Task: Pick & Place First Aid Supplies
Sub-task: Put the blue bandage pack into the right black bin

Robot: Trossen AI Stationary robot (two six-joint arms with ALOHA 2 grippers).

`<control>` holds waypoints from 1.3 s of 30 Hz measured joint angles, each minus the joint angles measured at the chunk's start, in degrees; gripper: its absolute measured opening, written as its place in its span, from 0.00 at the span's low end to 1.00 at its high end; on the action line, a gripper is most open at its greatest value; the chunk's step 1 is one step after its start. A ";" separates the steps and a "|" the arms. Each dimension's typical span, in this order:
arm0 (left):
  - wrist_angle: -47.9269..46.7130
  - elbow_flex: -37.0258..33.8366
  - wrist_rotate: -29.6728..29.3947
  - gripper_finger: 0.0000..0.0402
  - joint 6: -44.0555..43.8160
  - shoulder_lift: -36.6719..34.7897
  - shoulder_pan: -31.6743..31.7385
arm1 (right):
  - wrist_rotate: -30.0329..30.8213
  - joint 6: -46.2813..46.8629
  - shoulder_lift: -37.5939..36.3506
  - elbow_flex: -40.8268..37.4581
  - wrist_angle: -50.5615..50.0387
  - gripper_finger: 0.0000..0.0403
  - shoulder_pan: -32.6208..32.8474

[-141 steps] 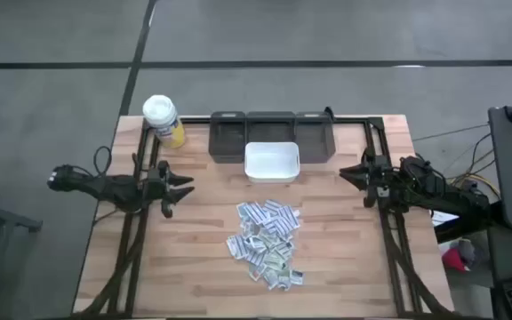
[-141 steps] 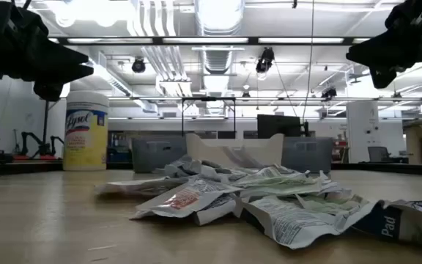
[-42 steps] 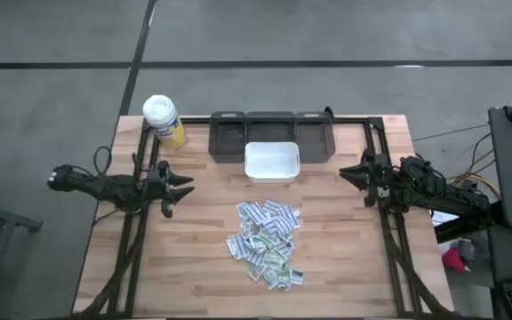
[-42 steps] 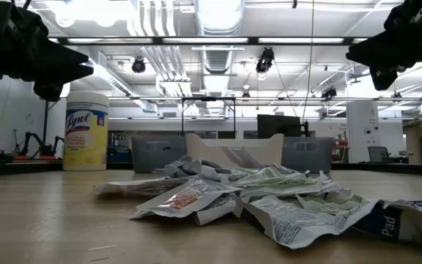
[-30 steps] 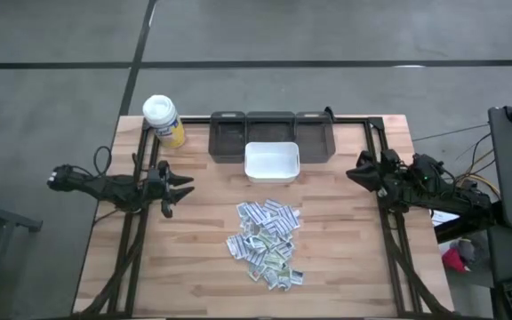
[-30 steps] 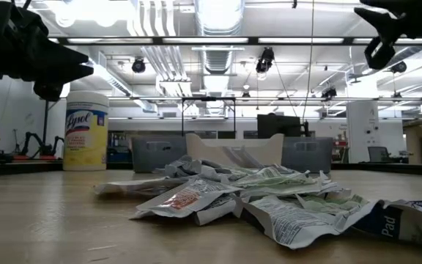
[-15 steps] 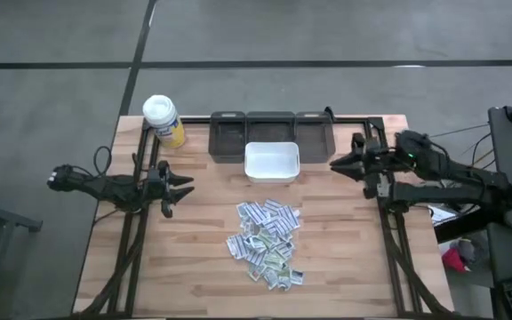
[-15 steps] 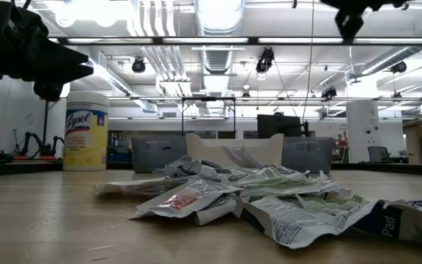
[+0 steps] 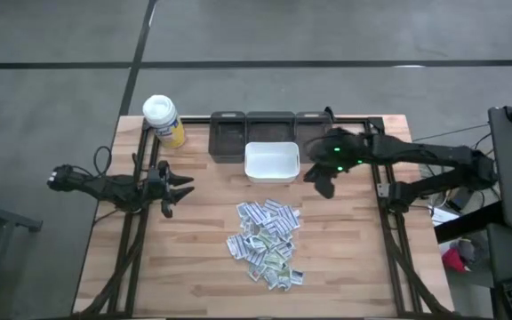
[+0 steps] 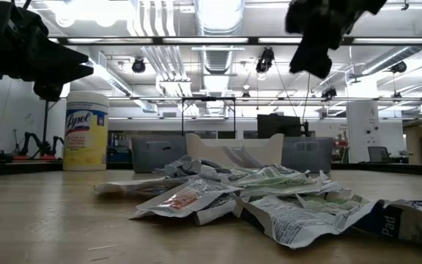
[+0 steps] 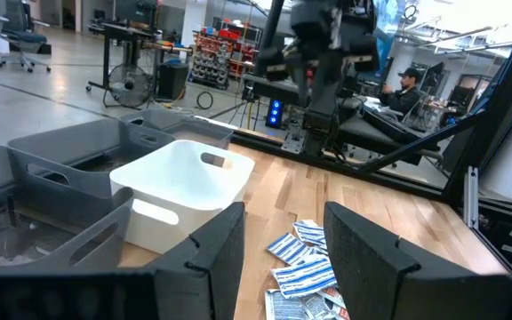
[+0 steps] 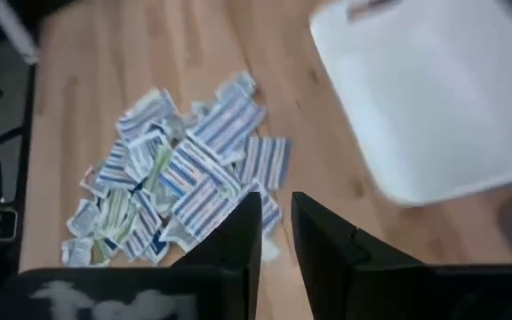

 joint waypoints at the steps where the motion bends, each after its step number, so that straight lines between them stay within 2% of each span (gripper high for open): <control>1: 0.00 0.00 0.00 0.40 0.00 0.00 0.00 | -0.01 1.08 2.02 0.86 -0.90 0.16 0.00; 4: 0.08 0.00 -0.01 0.40 0.00 0.00 -0.02 | -0.02 2.80 7.77 3.71 -5.52 0.16 0.00; 9: 2.03 -0.19 -0.07 0.40 -0.01 0.00 0.00 | -0.03 -1.98 15.26 7.88 -15.59 0.16 0.00; 12: 4.19 -0.48 -0.09 0.40 -1.67 0.00 0.00 | -0.02 -4.89 17.61 8.43 -16.61 0.16 0.11; 17: 8.74 -0.44 -0.11 0.40 -2.42 0.00 0.00 | -0.03 -7.39 17.65 6.15 -13.48 0.16 0.42; 27: 22.28 -0.27 -0.07 0.40 -0.84 0.00 0.00 | -0.02 -5.53 15.15 0.44 -10.07 0.16 0.45; 33: 19.18 1.01 0.59 0.40 -1.17 0.99 -0.02 | -0.03 -3.37 15.34 -1.60 -4.63 0.16 2.27; 39: 8.60 6.26 4.43 0.40 -6.79 6.34 -0.02 | -0.07 -2.93 15.36 -2.44 0.84 0.16 5.88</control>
